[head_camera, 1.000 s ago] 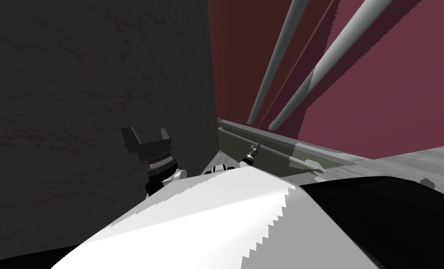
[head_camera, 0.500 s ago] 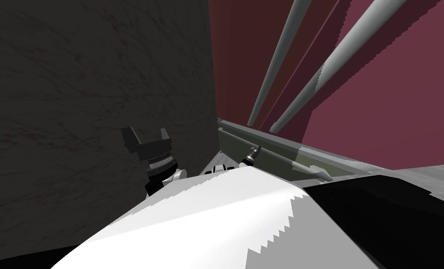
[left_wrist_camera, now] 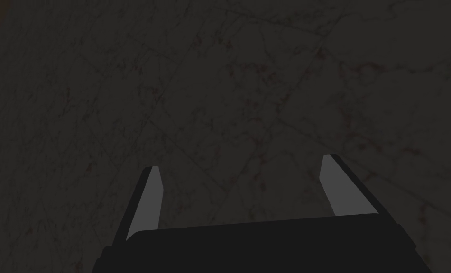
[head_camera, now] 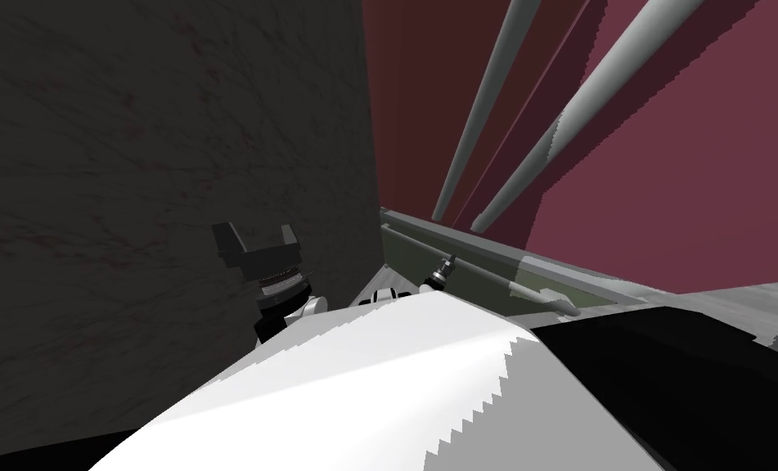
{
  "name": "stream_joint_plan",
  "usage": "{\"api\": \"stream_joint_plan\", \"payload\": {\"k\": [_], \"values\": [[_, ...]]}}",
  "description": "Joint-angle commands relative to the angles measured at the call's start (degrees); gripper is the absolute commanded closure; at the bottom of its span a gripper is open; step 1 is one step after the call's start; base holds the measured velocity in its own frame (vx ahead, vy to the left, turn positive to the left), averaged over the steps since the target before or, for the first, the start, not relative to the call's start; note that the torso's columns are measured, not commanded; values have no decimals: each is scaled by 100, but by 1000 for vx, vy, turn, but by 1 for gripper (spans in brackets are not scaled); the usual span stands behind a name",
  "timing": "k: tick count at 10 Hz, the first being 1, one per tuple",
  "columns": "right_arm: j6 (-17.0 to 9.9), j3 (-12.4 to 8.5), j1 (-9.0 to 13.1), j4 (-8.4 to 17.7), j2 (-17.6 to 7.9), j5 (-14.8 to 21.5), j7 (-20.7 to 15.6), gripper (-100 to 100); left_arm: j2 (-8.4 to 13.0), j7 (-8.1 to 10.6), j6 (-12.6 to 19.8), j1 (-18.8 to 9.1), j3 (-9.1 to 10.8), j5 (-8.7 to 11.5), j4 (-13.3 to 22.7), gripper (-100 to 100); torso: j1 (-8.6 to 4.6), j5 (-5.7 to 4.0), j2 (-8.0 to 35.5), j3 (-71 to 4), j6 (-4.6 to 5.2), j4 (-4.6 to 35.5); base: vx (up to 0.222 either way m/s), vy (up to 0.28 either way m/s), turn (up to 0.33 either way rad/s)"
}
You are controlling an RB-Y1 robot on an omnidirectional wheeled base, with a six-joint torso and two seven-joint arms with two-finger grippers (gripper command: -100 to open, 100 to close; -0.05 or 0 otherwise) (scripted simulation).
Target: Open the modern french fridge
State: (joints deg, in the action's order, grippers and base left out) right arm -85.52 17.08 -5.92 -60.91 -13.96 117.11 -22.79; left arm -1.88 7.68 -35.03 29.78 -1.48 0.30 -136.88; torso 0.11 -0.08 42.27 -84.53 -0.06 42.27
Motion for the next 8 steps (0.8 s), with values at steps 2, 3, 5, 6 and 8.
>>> {"api": "stream_joint_plan", "payload": {"k": [2, 3, 5, 6, 8], "values": [[32, -18, 418, 670, -39, 8, 465, 100, 0, 0, 0, 0, 0, 0, 0, 0, -14, -9, -18, -9, -13, -6, -25, 77, -105], [32, -18, 418, 734, -39, 8, 465, 100, 0, 0, 0, 0, 0, 0, 0, 0, -21, -10, -26, -14, -12, -8, -13, 49, -34], [41, -26, 543, 949, -57, 11, 599, 100, 1, 0, 0, 0, 0, 0, 0, 0, -28, -18, -32, -17, -12, -18, -18, 37, -43], [51, -34, 667, 1164, -76, 14, 733, 100, 1, 0, 0, 0, 0, 0, 0, 0, -33, -21, -35, -18, -11, -21, -12, 39, -53], [70, -50, 917, 1514, -112, 21, 1001, 100, 0, 0, 0, 0, 0, 0, 0, 0, -27, -27, -39, -18, -11, -25, -13, 69, -109]]}}
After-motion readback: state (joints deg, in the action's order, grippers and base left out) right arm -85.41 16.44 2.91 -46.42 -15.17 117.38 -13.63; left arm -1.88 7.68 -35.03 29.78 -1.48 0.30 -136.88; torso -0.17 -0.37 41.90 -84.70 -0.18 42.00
